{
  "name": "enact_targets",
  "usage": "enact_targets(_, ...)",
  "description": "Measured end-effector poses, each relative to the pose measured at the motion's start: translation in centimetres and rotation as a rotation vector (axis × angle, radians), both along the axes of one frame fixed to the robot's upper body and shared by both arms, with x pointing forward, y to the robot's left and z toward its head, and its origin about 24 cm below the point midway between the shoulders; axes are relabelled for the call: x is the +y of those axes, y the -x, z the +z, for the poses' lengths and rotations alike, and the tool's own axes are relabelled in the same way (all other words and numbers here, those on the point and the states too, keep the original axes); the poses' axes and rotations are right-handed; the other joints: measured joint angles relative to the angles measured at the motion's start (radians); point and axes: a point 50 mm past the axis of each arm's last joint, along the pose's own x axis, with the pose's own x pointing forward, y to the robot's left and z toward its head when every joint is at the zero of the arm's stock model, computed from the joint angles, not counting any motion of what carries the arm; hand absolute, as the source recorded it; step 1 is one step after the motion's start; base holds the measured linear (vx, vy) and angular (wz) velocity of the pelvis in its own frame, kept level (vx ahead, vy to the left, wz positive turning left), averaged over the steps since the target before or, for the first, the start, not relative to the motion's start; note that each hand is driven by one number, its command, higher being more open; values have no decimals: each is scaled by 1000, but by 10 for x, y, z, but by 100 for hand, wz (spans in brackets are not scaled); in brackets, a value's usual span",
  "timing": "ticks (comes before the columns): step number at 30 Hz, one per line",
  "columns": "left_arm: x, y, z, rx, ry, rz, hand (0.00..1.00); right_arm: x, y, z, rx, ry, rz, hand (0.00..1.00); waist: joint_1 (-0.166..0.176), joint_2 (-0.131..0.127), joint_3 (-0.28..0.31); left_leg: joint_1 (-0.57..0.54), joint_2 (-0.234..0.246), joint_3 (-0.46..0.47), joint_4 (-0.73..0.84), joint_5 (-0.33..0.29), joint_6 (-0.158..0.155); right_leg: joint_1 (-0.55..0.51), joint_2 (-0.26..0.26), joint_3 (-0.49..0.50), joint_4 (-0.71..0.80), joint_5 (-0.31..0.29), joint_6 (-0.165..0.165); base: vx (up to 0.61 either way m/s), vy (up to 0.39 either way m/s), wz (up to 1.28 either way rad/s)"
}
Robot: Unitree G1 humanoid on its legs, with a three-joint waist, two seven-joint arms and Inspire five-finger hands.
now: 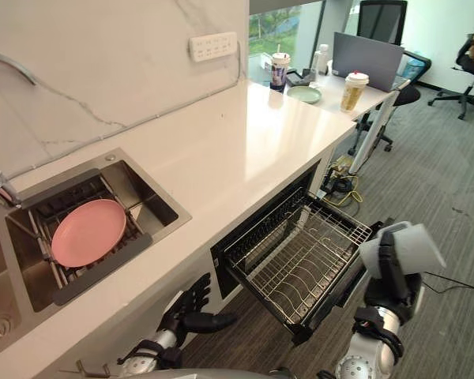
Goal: Walk over to the sink, pick up the cup, carry it to the dishwasher, place the cup inside the dishwasher, then close the dishwasher door
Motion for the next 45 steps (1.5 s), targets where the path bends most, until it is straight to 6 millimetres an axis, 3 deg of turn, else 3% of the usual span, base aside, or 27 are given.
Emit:
enact_targets(4,23,20,-15,119,-78,68,100,-2,-12,2,62,95,104,0,10,1,10,2,-7,-22,0,3,0,18,-6,-23,-5,-3,4,-3,-5,15)
enact_targets(8,26,34,-28,248,-114,114,100,-7,-20,4,132,185,173,0,19,3,30,3,-16,-53,-1,10,6,40,-14,-56,-5,-6,8,-29,2,22)
enact_targets(12,36,38,-38,382,-151,268,100,4,-36,-7,274,239,300,0,27,8,39,-1,-15,-75,-5,18,6,46,-13,-77,2,-10,7,-60,-6,16)
enact_targets(15,42,40,-40,427,-153,330,100,10,-36,-20,393,258,362,0,38,12,46,-17,-18,-103,-6,23,5,47,-14,-105,5,-15,8,-34,-9,27)
enact_targets(18,47,40,-40,439,-147,382,100,13,-36,-32,513,280,413,0,50,16,59,-28,-19,-124,-5,26,5,51,-13,-127,6,-17,8,3,-9,23)
enact_targets(22,50,38,-38,398,-156,388,100,5,-40,-39,640,336,449,0,53,43,89,-48,-25,-146,-1,34,9,46,-15,-151,6,-19,10,14,-4,18)
enact_targets(27,50,30,-36,354,-124,388,100,-15,-62,-22,689,477,441,0,54,84,163,-99,-22,-170,3,55,11,4,-16,-171,36,-21,7,-26,0,16)
enact_targets(31,50,26,-34,326,-104,344,100,-24,-81,-6,697,572,420,0,67,97,225,-141,-13,-186,15,70,11,-43,-20,-180,82,-33,-1,-67,-6,12)
enact_targets(36,47,23,-33,308,-74,374,100,-26,-88,-4,784,720,467,0,77,111,243,-153,-16,-205,20,77,12,-62,-30,-191,130,-54,-3,-50,-3,10)
enact_targets(41,47,15,-32,309,-142,397,100,-23,-91,-9,831,756,525,0,79,123,267,-173,-16,-229,17,94,11,-80,-35,-213,163,-68,-6,-55,-12,15)
enact_targets(42,47,14,-32,312,-155,400,100,-21,-93,-10,834,767,542,100,79,124,272,-178,-15,-232,17,97,11,-85,-35,-215,168,-69,-7,-51,-23,11)
enact_targets(45,47,9,-31,315,-172,407,100,-13,-100,-10,849,811,604,100,83,128,290,-178,-15,-234,15,102,9,-88,-35,-217,174,-70,-8,-45,-23,3)
